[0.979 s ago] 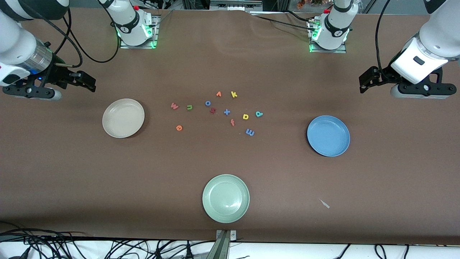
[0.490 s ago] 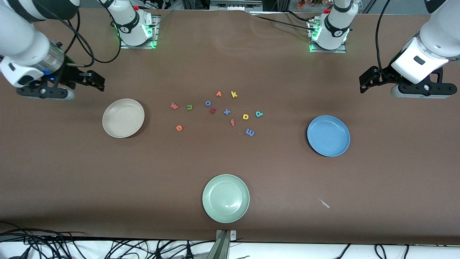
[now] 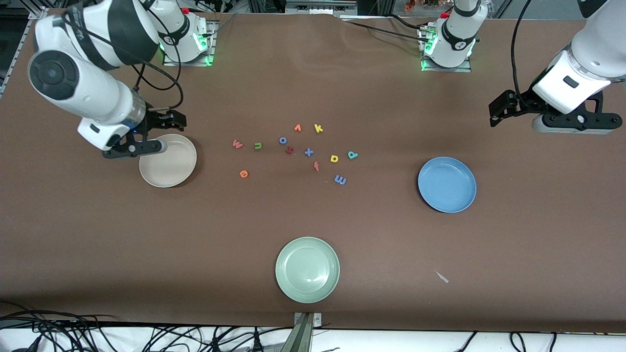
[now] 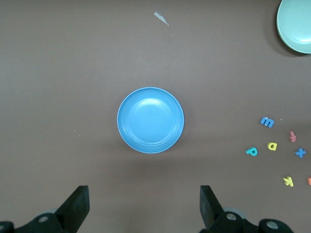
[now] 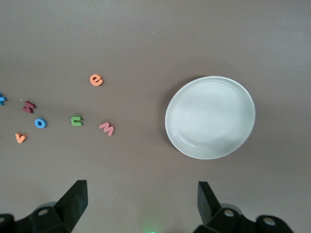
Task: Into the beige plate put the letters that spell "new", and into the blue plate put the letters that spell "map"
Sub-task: 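Move the right gripper toward the letters while the left gripper follows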
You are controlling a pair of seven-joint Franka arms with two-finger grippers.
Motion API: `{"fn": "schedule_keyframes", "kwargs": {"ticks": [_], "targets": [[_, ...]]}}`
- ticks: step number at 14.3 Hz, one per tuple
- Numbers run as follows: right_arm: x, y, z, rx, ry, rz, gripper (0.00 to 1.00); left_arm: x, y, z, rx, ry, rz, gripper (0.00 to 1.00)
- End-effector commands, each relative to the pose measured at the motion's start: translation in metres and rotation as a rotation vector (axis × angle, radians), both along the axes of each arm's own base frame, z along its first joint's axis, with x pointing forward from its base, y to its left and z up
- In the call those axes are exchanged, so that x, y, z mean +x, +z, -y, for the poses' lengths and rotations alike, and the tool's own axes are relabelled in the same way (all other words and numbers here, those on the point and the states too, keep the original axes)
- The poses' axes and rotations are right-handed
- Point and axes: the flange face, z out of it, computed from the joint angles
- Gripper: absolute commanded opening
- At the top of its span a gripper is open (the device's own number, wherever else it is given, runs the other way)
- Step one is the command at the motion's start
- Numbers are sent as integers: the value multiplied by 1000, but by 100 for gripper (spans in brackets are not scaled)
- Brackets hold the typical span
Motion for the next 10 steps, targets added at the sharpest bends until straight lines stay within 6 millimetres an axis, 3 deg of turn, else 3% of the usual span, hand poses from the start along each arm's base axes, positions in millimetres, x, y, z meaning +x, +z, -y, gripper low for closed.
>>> {"fn": "schedule_keyframes", "kwargs": {"ticks": [1, 5, 6, 7, 10], "targets": [[-5, -29, -17, 17, 51, 32, 100, 2, 6, 2, 3, 2, -2, 100], [-30, -84, -44, 36, 114, 87, 100, 11, -19, 16, -4, 29, -54, 100], [-38, -100, -48, 41, 128, 101, 100, 11, -27, 40, 8, -11, -67, 100], [-45, -111, -53, 39, 147, 109, 100, 14, -38, 49, 9, -24, -85, 100], [-65, -137, -65, -2, 249, 143, 100, 19, -95, 106, 15, -118, -180, 100]]}}
